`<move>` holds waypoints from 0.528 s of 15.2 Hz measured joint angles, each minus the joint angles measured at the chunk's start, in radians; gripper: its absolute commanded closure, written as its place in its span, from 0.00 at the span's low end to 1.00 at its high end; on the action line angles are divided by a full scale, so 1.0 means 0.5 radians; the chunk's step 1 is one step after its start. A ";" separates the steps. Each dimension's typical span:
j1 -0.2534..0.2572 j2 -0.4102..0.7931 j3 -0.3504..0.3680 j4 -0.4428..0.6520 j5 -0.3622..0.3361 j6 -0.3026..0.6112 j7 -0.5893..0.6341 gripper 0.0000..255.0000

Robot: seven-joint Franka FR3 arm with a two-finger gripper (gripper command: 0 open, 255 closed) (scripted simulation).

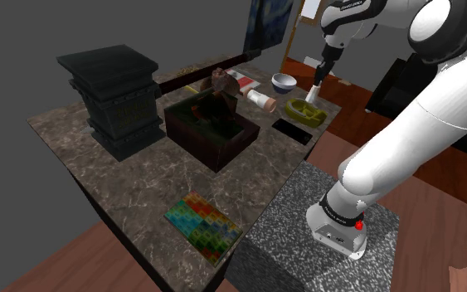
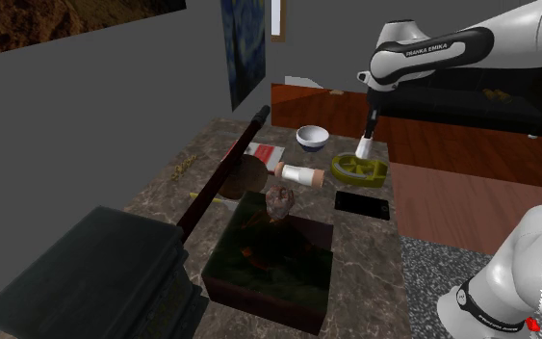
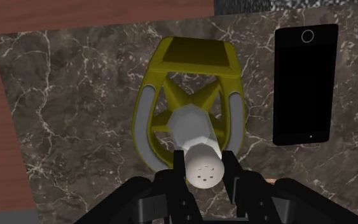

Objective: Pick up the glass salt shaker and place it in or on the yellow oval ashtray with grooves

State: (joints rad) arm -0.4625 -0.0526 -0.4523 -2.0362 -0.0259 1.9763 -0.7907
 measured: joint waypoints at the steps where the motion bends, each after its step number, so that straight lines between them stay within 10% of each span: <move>1: 0.000 0.010 0.000 -0.017 0.005 0.027 -0.002 1.00; 8: -0.002 0.064 -0.005 -0.120 0.029 0.177 -0.017 1.00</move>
State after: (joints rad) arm -0.4633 -0.0208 -0.4547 -2.0961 -0.0113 2.0649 -0.7994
